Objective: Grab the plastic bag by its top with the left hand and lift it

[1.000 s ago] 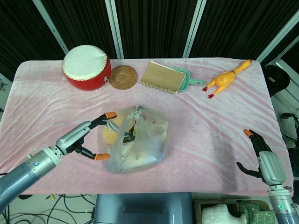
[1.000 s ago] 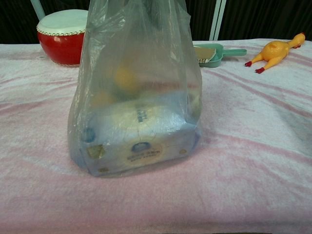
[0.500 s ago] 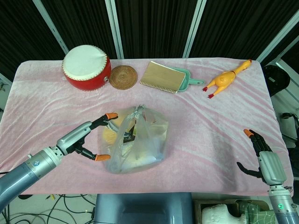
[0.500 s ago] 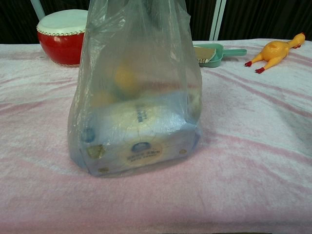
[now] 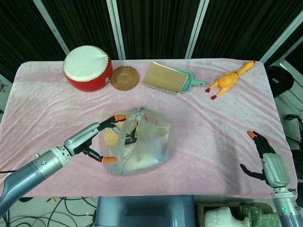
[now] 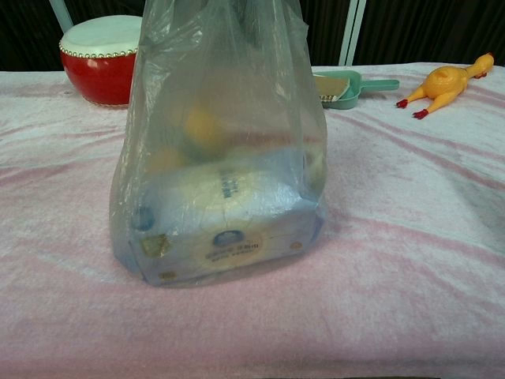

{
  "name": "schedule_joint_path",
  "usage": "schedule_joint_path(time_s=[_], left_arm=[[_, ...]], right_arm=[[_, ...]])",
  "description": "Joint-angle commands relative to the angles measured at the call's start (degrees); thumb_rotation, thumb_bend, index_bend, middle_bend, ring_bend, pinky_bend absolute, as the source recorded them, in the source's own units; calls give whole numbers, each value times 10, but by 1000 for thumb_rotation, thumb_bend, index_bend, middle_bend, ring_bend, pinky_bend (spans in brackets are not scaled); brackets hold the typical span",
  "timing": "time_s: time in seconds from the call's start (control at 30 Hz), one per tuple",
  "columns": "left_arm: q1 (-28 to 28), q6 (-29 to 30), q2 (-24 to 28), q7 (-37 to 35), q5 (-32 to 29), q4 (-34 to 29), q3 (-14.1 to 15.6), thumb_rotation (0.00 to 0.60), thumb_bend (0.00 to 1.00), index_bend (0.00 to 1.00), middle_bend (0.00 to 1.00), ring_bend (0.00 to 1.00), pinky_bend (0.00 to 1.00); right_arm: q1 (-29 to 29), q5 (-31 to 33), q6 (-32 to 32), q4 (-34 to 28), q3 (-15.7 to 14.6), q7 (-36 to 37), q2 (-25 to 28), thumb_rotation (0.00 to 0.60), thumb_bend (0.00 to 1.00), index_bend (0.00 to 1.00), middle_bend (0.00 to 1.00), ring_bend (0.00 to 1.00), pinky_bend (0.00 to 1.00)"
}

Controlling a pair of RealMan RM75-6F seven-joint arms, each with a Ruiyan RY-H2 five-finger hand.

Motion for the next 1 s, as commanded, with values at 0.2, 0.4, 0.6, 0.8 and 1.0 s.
schedule_joint_path(time_s=[0.2,0.4,0.6,0.8,1.0], left_arm=[[-42,-12,-35,23,-47,16,-14,600,164,0,76,22,102],[-78,-23,-66,63,-97,33,-11,600,164,11,97,35,118],[-116,-10,-113,114,-160,51,-5,600,164,31,118,57,143],[-141,15,-146,157,-210,54,-1,600,164,54,142,74,159],[-159,32,-170,187,-242,52,1,600,164,102,193,120,203]], right_arm=[[0,1,-1,0,0,2,0,600,198,0,0,0,171],[0,2,-1,1,1,4,1,600,198,0,0,0,170],[0,4,-3,1,1,6,1,600,198,0,0,0,171],[1,4,-4,1,2,7,1,600,198,0,0,0,171],[1,5,-4,1,2,7,1,600,198,0,0,0,170]])
